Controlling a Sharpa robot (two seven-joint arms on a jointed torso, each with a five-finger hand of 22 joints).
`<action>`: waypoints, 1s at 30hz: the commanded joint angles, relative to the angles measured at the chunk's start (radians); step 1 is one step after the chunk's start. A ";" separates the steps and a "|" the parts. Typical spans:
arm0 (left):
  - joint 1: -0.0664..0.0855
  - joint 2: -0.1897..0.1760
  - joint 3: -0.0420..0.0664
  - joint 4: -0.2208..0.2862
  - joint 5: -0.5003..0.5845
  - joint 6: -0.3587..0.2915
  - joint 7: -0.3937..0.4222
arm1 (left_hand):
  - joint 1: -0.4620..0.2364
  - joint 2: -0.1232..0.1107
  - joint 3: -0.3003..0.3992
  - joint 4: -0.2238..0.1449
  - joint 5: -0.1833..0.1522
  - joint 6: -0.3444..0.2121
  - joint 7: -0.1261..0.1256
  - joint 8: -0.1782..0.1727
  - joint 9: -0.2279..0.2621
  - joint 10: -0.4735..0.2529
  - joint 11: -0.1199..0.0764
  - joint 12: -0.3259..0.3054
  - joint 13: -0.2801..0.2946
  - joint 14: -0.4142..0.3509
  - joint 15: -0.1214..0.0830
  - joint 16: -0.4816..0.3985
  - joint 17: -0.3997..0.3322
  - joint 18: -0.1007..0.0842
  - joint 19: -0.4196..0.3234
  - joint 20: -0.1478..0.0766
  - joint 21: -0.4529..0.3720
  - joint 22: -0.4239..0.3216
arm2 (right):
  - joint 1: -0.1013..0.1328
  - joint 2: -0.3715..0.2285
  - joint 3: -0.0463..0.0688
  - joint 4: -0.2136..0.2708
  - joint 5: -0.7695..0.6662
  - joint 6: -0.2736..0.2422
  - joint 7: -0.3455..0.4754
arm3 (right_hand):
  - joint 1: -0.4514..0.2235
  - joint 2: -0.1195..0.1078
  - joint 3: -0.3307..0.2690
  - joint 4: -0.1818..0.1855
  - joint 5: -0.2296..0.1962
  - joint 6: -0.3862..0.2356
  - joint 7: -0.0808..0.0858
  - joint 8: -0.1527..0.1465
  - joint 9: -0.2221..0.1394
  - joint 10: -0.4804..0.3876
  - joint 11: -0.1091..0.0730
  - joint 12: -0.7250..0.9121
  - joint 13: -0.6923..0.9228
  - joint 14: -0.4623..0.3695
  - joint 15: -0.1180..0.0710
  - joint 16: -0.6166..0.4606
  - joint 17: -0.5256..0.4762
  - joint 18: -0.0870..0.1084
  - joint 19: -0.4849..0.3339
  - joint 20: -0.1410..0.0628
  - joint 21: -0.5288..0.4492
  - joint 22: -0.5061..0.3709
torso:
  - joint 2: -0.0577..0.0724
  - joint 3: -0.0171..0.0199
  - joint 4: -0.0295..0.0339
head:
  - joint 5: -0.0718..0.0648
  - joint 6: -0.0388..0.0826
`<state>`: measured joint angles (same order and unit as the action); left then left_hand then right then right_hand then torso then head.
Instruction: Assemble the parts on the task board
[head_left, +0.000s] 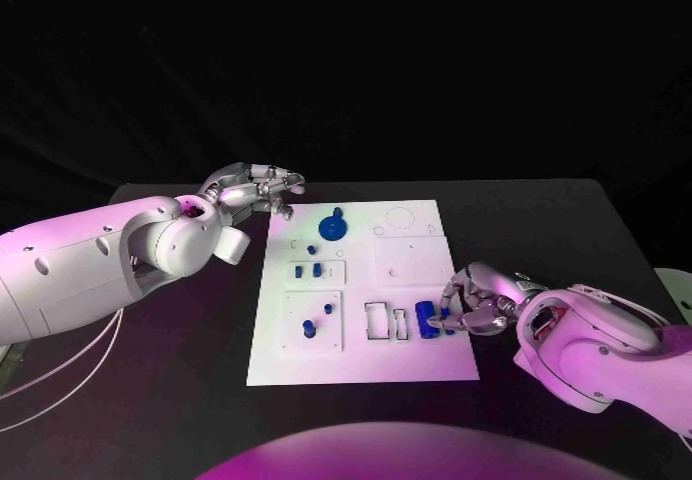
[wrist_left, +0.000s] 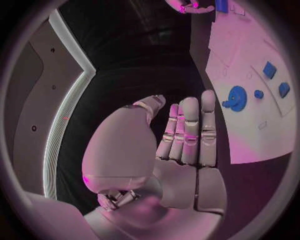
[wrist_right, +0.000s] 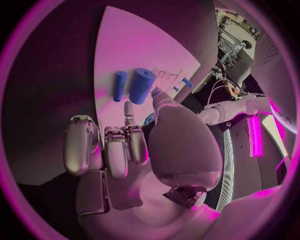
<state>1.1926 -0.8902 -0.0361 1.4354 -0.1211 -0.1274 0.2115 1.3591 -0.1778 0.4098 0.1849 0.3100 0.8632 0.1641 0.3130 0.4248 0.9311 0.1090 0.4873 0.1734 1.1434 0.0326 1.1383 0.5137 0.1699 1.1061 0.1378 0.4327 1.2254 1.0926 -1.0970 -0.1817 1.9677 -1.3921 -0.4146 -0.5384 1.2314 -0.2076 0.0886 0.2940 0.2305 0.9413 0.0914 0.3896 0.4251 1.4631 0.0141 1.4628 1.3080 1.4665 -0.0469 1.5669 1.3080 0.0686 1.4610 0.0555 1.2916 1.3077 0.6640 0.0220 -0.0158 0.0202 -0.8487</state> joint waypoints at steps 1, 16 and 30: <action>0.000 0.002 0.000 0.002 0.001 0.019 0.004 | -0.002 0.004 -0.005 0.001 0.003 -0.006 0.000 0.006 0.001 -0.007 -0.001 0.003 0.001 -0.002 0.002 -0.001 -0.001 0.009 0.004 0.000 -0.007 -0.001 | -0.005 0.011 0.000 -0.004 -0.034 0.008 -0.014 | -0.009 0.003 -0.008 0.000 0.006 0.005 0.000 -0.003 0.001 0.020 0.002 0.004 0.128 0.104 -0.002 0.004 0.263 -0.012 0.021 0.002 0.004 0.162 | 0.001 0.0002 0.0005 | 0.001 -0.002; 0.000 -0.002 0.000 0.005 0.001 0.020 0.001 | -0.002 0.004 -0.005 0.001 0.003 -0.006 0.000 0.006 0.001 -0.007 -0.001 0.003 0.001 -0.002 0.002 -0.001 -0.001 0.009 0.004 0.000 -0.007 -0.001 | -0.019 0.059 0.000 -0.030 -0.050 0.041 -0.044 | -0.026 0.011 -0.018 0.001 0.007 0.010 -0.001 -0.001 0.006 0.021 0.000 0.004 0.130 0.104 -0.003 0.004 0.263 -0.012 0.021 0.002 0.004 0.163 | 0.001 -0.0003 0.0019 | 0.011 -0.007; 0.000 -0.004 0.000 0.007 0.001 0.028 -0.006 | -0.002 0.005 -0.006 0.002 0.003 -0.007 0.000 0.008 0.002 -0.008 0.000 0.004 0.002 -0.003 0.003 -0.001 -0.001 0.009 0.004 0.001 -0.008 -0.002 | -0.039 0.103 0.000 -0.059 -0.059 0.080 -0.086 | -0.033 0.018 -0.024 0.000 0.002 0.033 -0.009 0.013 0.021 0.014 -0.006 -0.005 0.121 0.104 -0.007 0.004 0.263 -0.011 0.021 -0.001 0.003 0.164 | 0.000 0.0000 0.0006 | 0.014 -0.007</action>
<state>1.1919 -0.8951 -0.0364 1.4397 -0.1211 -0.1194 0.2054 1.3592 -0.1778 0.4098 0.1849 0.3100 0.8632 0.1642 0.3180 0.4259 0.9312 0.1090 0.4873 0.1734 1.1434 0.0326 1.1383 0.5138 0.1699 1.1061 0.1378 0.4280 1.2243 1.0599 -0.9968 -0.1784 1.9099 -1.4366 -0.3719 -0.6002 1.2068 -0.1935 0.0705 0.2954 0.2346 0.9650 0.0823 0.3990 0.4483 1.4630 0.0141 1.4628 1.3076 1.4665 -0.0468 1.5668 1.3076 0.0687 1.4609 0.0555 1.2915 1.3074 0.6637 0.0217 -0.0151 0.0343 -0.8562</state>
